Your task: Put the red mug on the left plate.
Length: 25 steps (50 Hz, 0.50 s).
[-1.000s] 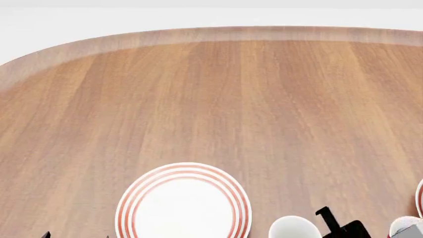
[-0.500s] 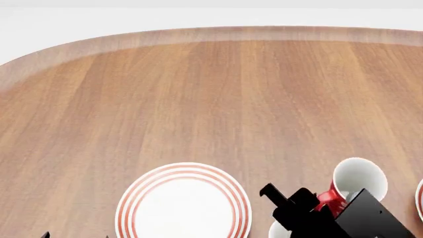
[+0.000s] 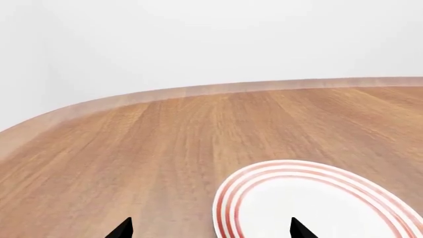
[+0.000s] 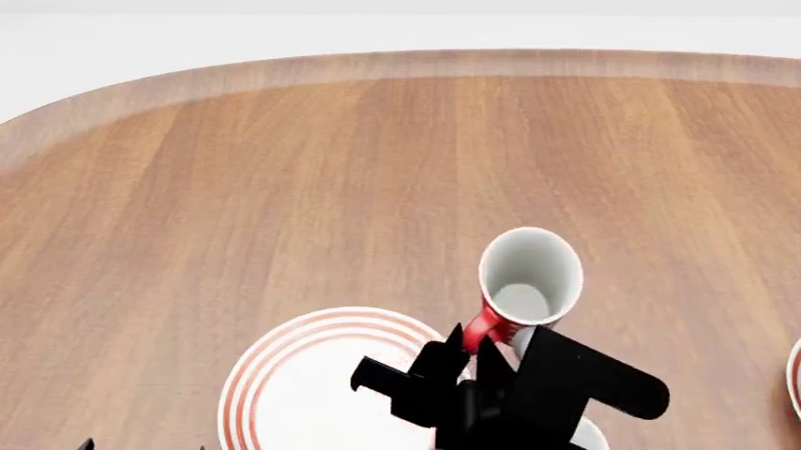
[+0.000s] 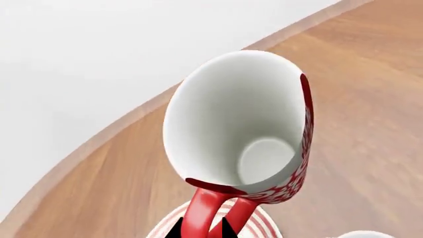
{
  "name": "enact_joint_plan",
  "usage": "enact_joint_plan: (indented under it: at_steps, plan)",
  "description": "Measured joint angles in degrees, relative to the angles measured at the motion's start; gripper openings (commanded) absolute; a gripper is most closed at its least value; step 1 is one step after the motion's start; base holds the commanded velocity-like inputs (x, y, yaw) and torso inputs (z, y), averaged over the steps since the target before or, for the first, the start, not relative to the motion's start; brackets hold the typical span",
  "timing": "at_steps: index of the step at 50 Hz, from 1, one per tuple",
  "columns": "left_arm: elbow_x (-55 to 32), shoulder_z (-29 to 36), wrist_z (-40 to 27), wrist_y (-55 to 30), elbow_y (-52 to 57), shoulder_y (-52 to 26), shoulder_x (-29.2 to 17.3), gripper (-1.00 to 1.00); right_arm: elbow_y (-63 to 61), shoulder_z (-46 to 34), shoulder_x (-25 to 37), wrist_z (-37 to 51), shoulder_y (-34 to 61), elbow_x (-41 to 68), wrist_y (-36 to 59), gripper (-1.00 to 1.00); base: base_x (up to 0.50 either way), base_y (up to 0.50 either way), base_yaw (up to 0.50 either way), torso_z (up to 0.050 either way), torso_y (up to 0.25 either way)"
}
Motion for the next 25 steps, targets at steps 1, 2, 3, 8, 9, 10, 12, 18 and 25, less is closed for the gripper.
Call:
enact_joint_plan:
  at_steps: [1, 2, 3, 8, 9, 10, 12, 18, 25]
  plan:
    - [0.0, 0.0, 0.0, 0.0, 0.0, 0.0, 0.0, 1.00, 0.0, -0.6, 0.0, -0.4, 0.1, -0.2, 0.0, -1.00, 0.00, 0.00, 0.00, 0.000, 0.010]
    - [0.0, 0.0, -0.1, 0.0, 0.0, 0.0, -0.1, 1.00, -0.1, -1.2, 0.0, -0.8, 0.1, -0.5, 0.1, -1.00, 0.00, 0.00, 0.00, 0.000, 0.000]
    - [0.0, 0.0, -0.1, 0.0, 0.0, 0.0, -0.1, 1.00, -0.1, -1.8, 0.1, -1.2, 0.2, -0.7, 0.1, -1.00, 0.00, 0.00, 0.00, 0.000, 0.000]
    - [0.0, 0.1, -0.4, 0.0, 0.2, 0.0, -0.2, 1.00, 0.0, -4.7, 0.0, -2.9, 0.4, -2.0, 0.2, -1.00, 0.00, 0.00, 0.00, 0.000, 0.000]
    - [0.0, 0.2, -0.4, 0.0, 0.2, 0.0, -0.3, 1.00, 0.1, -5.2, 0.0, -3.3, 0.4, -2.1, 0.2, -1.00, 0.00, 0.00, 0.00, 0.000, 0.000]
    - [0.1, 0.2, -0.5, 0.0, 0.2, 0.0, -0.3, 1.00, 0.2, -5.7, -0.1, -3.7, 0.4, -2.2, 0.2, -1.00, 0.00, 0.00, 0.00, 0.000, 0.000]
    - [0.1, 0.2, -0.6, 0.0, 0.3, 0.0, -0.3, 1.00, 0.5, -6.6, -0.3, -4.3, 0.4, -2.5, 0.2, -1.00, 0.00, 0.00, 0.00, 0.000, 0.000]
    - [0.0, 0.3, -0.8, 0.1, 0.3, 0.1, -0.5, 1.00, 1.7, -9.0, -0.8, -6.3, 0.4, -3.2, -0.3, -1.00, 0.00, 0.00, 0.00, 0.000, 0.000]
    - [-0.1, 0.5, -0.9, 0.2, 0.3, 0.0, -0.6, 1.00, 4.1, -11.1, -1.7, -8.5, 0.7, -3.8, -1.2, -1.00, 0.00, 0.00, 0.00, 0.000, 0.000]
